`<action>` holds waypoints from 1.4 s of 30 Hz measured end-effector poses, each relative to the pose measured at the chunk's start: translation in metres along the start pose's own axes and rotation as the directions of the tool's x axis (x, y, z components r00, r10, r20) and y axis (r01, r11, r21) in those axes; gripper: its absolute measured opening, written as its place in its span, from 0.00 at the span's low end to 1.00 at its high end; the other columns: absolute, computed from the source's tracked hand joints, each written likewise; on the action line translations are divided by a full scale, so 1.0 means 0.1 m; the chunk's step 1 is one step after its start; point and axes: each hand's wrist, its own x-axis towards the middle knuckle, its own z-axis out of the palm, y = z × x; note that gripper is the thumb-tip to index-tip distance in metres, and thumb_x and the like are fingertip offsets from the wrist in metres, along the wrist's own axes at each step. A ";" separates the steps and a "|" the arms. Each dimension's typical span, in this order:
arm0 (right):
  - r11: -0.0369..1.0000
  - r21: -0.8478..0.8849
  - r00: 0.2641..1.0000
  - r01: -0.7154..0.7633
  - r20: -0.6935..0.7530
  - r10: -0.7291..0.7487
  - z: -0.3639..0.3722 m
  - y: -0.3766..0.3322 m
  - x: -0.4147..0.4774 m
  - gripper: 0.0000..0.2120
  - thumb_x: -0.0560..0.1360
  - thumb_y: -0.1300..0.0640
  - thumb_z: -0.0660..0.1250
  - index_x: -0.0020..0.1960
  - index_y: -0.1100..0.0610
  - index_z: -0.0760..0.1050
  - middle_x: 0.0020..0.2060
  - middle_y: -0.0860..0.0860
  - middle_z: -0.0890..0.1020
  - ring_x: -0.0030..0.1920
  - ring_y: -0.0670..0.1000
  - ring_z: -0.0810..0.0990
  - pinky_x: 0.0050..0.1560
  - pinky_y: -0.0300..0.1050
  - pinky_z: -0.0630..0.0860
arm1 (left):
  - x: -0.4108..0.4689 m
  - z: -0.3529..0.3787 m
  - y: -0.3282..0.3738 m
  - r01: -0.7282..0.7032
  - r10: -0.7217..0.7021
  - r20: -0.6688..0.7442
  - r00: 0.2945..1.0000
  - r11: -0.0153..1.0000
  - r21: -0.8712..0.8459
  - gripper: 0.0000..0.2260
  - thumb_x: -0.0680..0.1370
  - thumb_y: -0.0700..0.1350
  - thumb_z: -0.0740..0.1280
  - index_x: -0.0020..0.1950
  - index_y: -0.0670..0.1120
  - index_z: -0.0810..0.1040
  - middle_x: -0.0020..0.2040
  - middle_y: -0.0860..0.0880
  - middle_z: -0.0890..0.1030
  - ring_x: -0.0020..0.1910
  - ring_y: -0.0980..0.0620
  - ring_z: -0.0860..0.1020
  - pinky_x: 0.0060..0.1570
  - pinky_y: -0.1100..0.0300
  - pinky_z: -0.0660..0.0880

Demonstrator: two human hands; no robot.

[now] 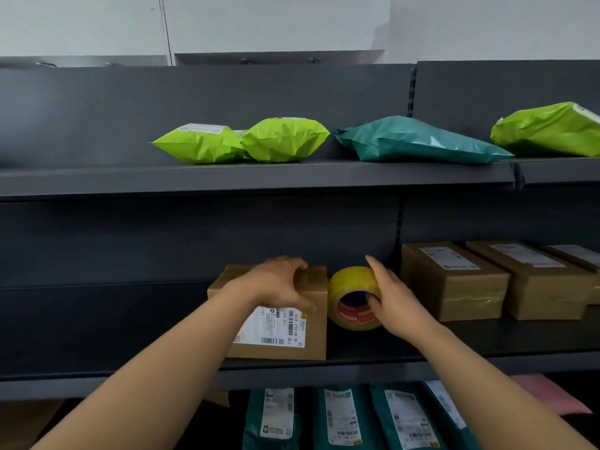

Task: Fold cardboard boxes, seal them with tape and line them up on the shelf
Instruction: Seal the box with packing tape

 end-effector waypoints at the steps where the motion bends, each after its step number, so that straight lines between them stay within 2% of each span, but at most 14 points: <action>1: 0.999 0.045 1.000 -0.005 -0.007 0.005 0.02 0.01 0.00 0.36 0.78 0.60 0.63 0.78 0.46 0.46 0.69 0.52 0.66 0.60 0.51 0.73 0.57 0.44 0.73 | 0.06 -0.06 0.04 0.005 -0.006 0.059 0.998 1.000 0.029 0.45 0.68 0.62 0.74 0.79 0.55 0.54 0.78 0.50 0.58 0.76 0.46 0.59 0.73 0.49 0.61; 3: 0.993 0.121 0.999 -0.019 -0.024 0.022 0.05 0.05 0.00 0.32 0.78 0.63 0.62 0.75 0.50 0.50 0.68 0.53 0.67 0.59 0.50 0.72 0.58 0.43 0.71 | 0.19 -0.12 0.11 -0.002 -0.012 0.176 0.984 0.997 0.078 0.50 0.67 0.59 0.76 0.80 0.56 0.48 0.80 0.52 0.52 0.78 0.46 0.53 0.75 0.48 0.56; 5: 0.981 0.191 0.998 -0.018 -0.059 0.030 0.09 0.08 0.00 0.24 0.77 0.65 0.62 0.69 0.52 0.58 0.62 0.53 0.71 0.57 0.50 0.73 0.55 0.43 0.71 | 0.30 -0.12 0.14 0.011 -0.020 0.270 0.963 0.999 0.034 0.53 0.66 0.57 0.78 0.80 0.57 0.46 0.80 0.51 0.52 0.78 0.47 0.54 0.74 0.48 0.59; 7: 0.957 0.289 0.988 -0.017 -0.140 0.060 0.11 0.10 0.01 0.20 0.77 0.66 0.63 0.65 0.52 0.64 0.57 0.51 0.73 0.57 0.51 0.74 0.54 0.43 0.71 | 0.36 -0.09 0.16 0.030 -0.019 0.272 0.962 0.999 -0.039 0.54 0.64 0.56 0.80 0.80 0.57 0.48 0.80 0.51 0.54 0.77 0.47 0.57 0.72 0.49 0.63; 10: 0.884 0.467 0.943 0.023 -0.303 0.135 -0.01 0.12 0.05 0.19 0.78 0.64 0.64 0.67 0.52 0.71 0.57 0.49 0.76 0.58 0.48 0.75 0.58 0.42 0.72 | 0.31 -0.07 0.16 -0.001 0.031 0.139 0.990 0.979 -0.206 0.53 0.63 0.55 0.80 0.80 0.56 0.51 0.78 0.52 0.58 0.75 0.48 0.60 0.70 0.52 0.65; 14: 0.729 0.681 0.889 0.066 -0.372 0.268 -0.26 -0.01 0.16 0.14 0.80 0.58 0.63 0.65 0.54 0.73 0.52 0.47 0.79 0.54 0.47 0.77 0.52 0.38 0.71 | 0.17 -0.09 0.16 -0.128 0.086 -0.098 0.991 0.801 -0.585 0.49 0.62 0.52 0.82 0.78 0.57 0.59 0.74 0.54 0.65 0.70 0.52 0.67 0.64 0.59 0.67; 16: 0.747 0.658 0.889 0.095 -0.393 0.233 -0.36 -0.07 0.21 0.15 0.80 0.59 0.63 0.66 0.54 0.72 0.54 0.48 0.79 0.55 0.47 0.77 0.51 0.36 0.71 | 0.07 -0.08 0.11 -0.191 0.080 -0.190 0.978 0.700 -0.688 0.49 0.59 0.51 0.83 0.76 0.56 0.62 0.71 0.53 0.69 0.65 0.54 0.72 0.63 0.58 0.71; 19: 0.843 0.524 0.911 0.119 -0.395 0.118 -0.50 0.02 0.23 0.19 0.78 0.66 0.63 0.65 0.51 0.74 0.58 0.51 0.78 0.58 0.49 0.77 0.54 0.36 0.71 | -0.07 -0.07 -0.14 -0.245 0.006 -0.285 0.958 0.529 -0.813 0.51 0.53 0.55 0.82 0.74 0.58 0.66 0.67 0.53 0.72 0.60 0.54 0.77 0.56 0.58 0.78; 20: 0.879 0.465 0.923 0.107 -0.374 0.086 -0.54 0.06 0.22 0.20 0.77 0.68 0.63 0.65 0.50 0.75 0.59 0.51 0.78 0.59 0.50 0.76 0.56 0.37 0.71 | -0.12 -0.07 -0.23 -0.253 0.000 -0.294 0.956 0.507 -0.824 0.51 0.52 0.56 0.82 0.73 0.59 0.66 0.67 0.53 0.72 0.60 0.53 0.78 0.55 0.58 0.79; 24: 0.938 0.338 0.954 0.077 -0.298 0.029 -0.51 0.06 0.23 0.22 0.77 0.68 0.63 0.65 0.47 0.74 0.61 0.52 0.77 0.61 0.51 0.75 0.61 0.43 0.71 | -0.25 -0.05 -0.41 -0.278 -0.008 -0.321 0.947 0.477 -0.834 0.52 0.50 0.58 0.84 0.72 0.60 0.68 0.67 0.55 0.73 0.60 0.55 0.78 0.54 0.59 0.79; 30: 0.982 0.162 0.968 0.101 -0.242 -0.060 -0.36 -0.21 0.33 0.24 0.77 0.67 0.63 0.68 0.47 0.72 0.59 0.54 0.75 0.57 0.50 0.73 0.58 0.41 0.69 | -0.42 -0.01 -0.60 -0.343 -0.085 -0.409 0.909 0.405 -0.847 0.48 0.53 0.56 0.81 0.72 0.58 0.68 0.65 0.56 0.74 0.62 0.56 0.76 0.55 0.61 0.77; 33: 0.986 0.136 0.973 0.101 -0.219 -0.069 -0.26 -0.29 0.34 0.24 0.78 0.67 0.62 0.69 0.47 0.71 0.58 0.53 0.74 0.56 0.50 0.73 0.56 0.41 0.69 | -0.47 0.01 -0.67 -0.360 -0.098 -0.423 0.901 0.379 -0.853 0.48 0.53 0.55 0.81 0.71 0.58 0.69 0.65 0.56 0.74 0.62 0.56 0.76 0.53 0.63 0.77; 37: 0.993 0.074 0.985 0.089 -0.152 -0.077 -0.13 -0.29 0.34 0.26 0.78 0.69 0.60 0.70 0.46 0.70 0.55 0.51 0.71 0.55 0.51 0.72 0.54 0.40 0.67 | -0.48 0.04 -0.75 -0.375 -0.114 -0.431 0.895 0.329 -0.866 0.50 0.50 0.58 0.83 0.71 0.57 0.70 0.65 0.53 0.77 0.61 0.53 0.78 0.56 0.56 0.78; 42: 0.993 0.095 0.992 0.069 -0.114 -0.058 0.07 -0.31 0.36 0.26 0.78 0.68 0.60 0.70 0.46 0.69 0.55 0.51 0.71 0.55 0.51 0.72 0.53 0.40 0.68 | -0.48 0.06 -0.81 -0.377 -0.142 -0.430 0.891 0.294 -0.878 0.50 0.49 0.59 0.84 0.70 0.58 0.71 0.65 0.51 0.77 0.60 0.50 0.79 0.58 0.51 0.78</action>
